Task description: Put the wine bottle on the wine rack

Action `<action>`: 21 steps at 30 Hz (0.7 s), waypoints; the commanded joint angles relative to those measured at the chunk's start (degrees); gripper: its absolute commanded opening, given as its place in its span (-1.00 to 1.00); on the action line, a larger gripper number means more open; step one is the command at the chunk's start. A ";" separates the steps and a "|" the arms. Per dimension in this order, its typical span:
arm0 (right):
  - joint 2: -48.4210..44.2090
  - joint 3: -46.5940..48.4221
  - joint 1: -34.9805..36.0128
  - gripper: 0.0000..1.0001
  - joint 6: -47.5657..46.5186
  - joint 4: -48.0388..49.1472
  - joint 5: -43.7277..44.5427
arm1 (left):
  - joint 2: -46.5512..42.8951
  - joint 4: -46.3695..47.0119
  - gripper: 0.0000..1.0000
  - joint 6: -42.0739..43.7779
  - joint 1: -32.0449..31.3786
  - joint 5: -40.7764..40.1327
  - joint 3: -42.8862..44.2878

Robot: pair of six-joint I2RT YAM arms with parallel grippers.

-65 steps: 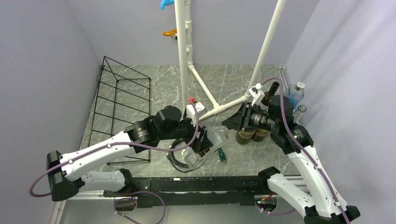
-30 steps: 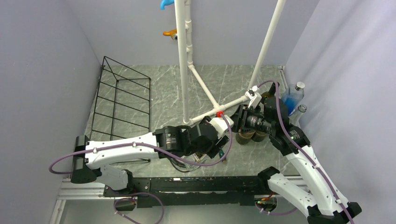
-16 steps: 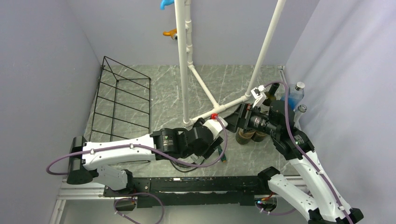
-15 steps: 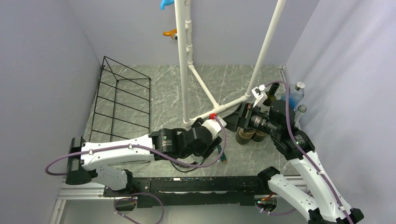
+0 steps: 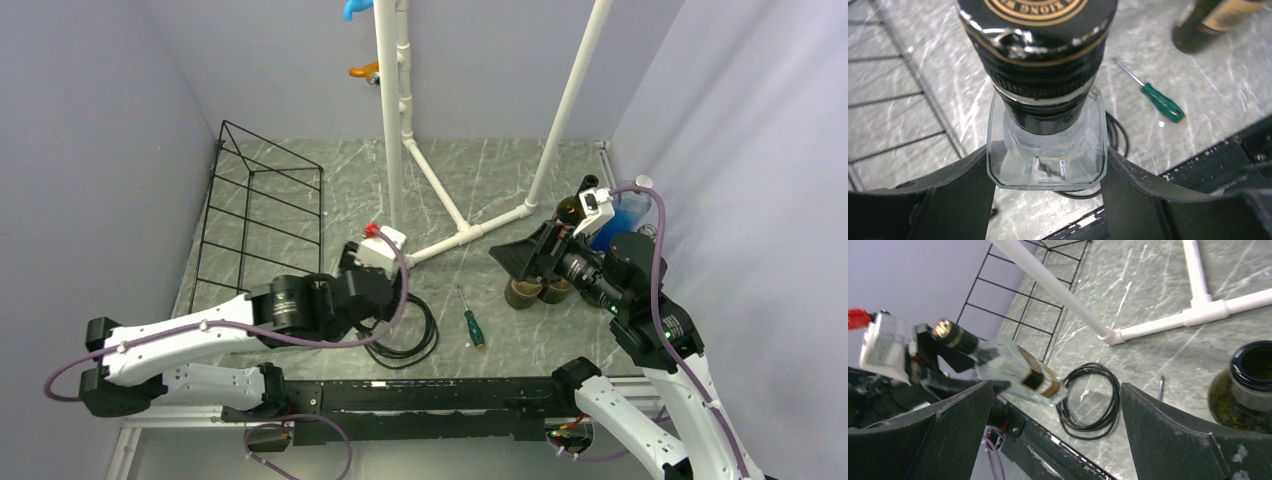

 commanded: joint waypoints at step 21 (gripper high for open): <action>5.39 6.36 0.06 0.99 -9.35 -4.96 5.57 | -2.24 3.41 -1.00 -0.04 49.13 4.02 15.78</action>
